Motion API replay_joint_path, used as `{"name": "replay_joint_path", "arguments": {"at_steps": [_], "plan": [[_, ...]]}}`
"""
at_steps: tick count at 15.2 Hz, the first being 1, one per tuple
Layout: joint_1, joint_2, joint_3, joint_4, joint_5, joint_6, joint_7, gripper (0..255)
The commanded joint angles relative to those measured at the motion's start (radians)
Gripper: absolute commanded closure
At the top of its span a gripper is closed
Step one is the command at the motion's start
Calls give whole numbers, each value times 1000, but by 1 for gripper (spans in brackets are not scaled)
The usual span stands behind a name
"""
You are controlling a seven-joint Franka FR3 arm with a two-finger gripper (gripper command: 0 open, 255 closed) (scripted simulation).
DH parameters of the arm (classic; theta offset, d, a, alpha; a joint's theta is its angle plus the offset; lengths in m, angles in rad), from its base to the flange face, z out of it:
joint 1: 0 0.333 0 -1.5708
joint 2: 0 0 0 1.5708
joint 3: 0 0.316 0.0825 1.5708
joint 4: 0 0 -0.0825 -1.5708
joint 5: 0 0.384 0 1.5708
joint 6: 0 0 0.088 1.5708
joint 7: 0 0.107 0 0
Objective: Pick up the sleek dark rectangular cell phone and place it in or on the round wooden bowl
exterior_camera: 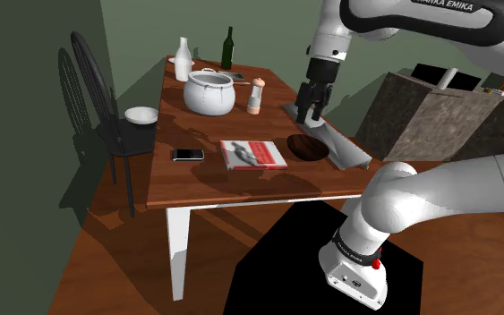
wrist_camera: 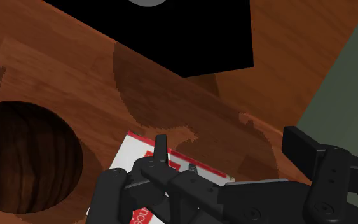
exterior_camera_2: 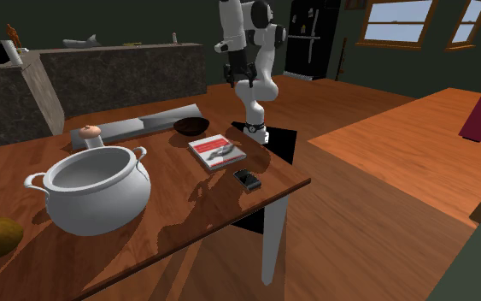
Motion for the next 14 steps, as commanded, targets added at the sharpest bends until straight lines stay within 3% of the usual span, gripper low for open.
{"name": "replay_joint_path", "arguments": {"at_steps": [1,14], "plan": [[0,0,0,0,0,0,0,0],[101,417,-2,55,-34,406,-265,0]]}}
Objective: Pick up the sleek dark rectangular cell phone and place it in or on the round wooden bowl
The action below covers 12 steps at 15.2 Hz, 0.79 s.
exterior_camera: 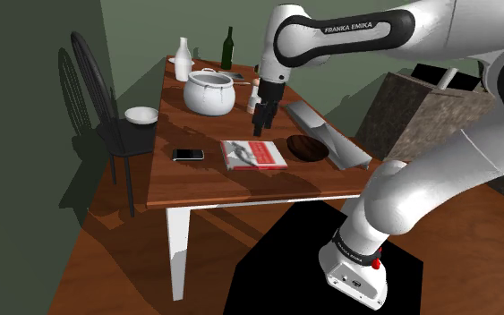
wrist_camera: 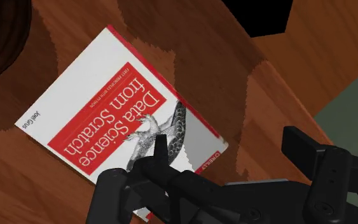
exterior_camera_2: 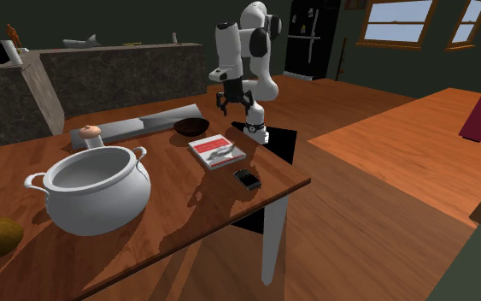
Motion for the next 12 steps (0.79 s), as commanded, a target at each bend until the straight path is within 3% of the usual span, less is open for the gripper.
{"name": "replay_joint_path", "arguments": {"at_steps": [1,12], "plan": [[13,84,0,39,-3,54,-42,0],[76,468,41,253,-24,271,-220,0]]}}
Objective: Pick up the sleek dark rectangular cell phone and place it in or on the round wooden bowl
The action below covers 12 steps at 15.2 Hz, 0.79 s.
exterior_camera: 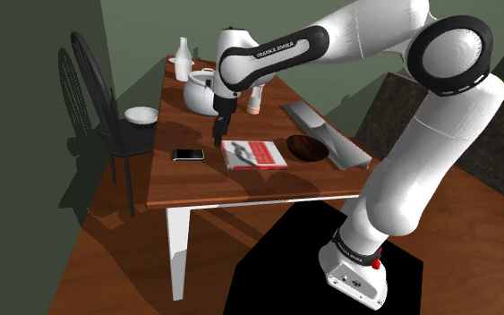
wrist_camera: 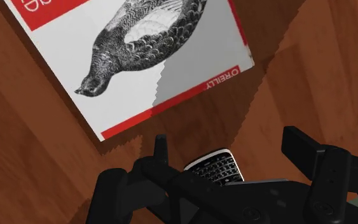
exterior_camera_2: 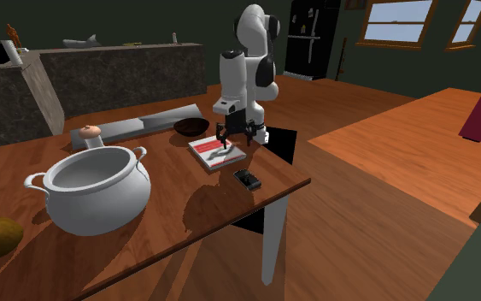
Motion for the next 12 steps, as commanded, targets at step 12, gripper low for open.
{"name": "replay_joint_path", "arguments": {"at_steps": [12], "plan": [[33,257,33,135,-28,150,-77,0]]}}
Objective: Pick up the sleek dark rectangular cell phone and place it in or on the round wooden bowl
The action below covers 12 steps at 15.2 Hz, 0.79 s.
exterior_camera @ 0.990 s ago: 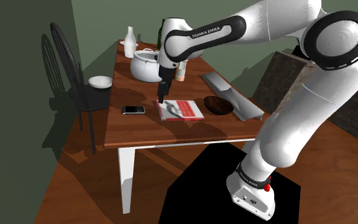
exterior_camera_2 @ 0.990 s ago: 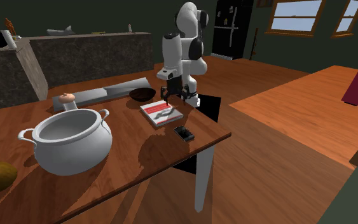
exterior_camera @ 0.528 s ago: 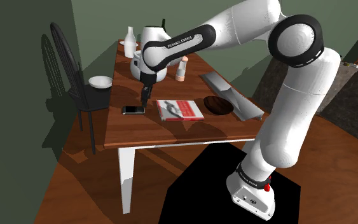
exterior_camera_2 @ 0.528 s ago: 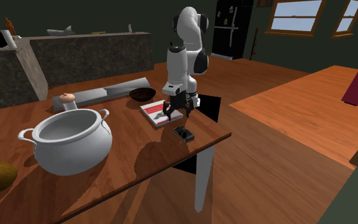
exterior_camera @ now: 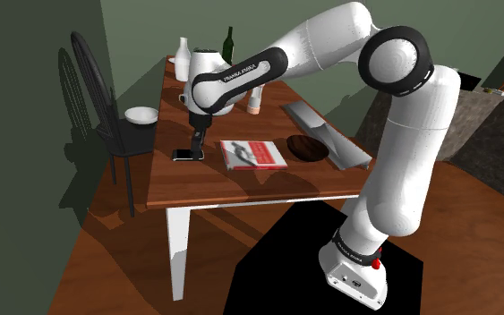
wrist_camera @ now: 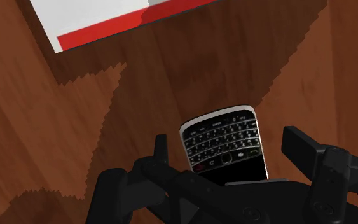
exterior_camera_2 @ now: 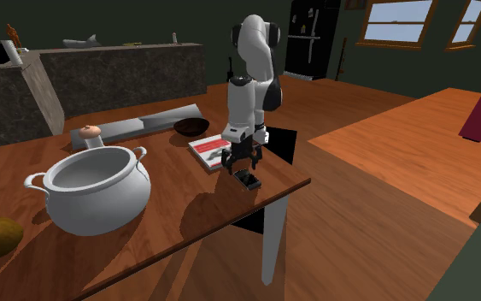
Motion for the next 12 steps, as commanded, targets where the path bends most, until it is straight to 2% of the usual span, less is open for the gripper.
{"name": "replay_joint_path", "arguments": {"at_steps": [1,9,10,12], "plan": [[0,17,0,-17,0,34,-1,0],[0,16,0,-17,0,34,-1,0],[0,16,0,-17,0,34,-1,255],[0,16,0,-17,0,34,-1,255]]}}
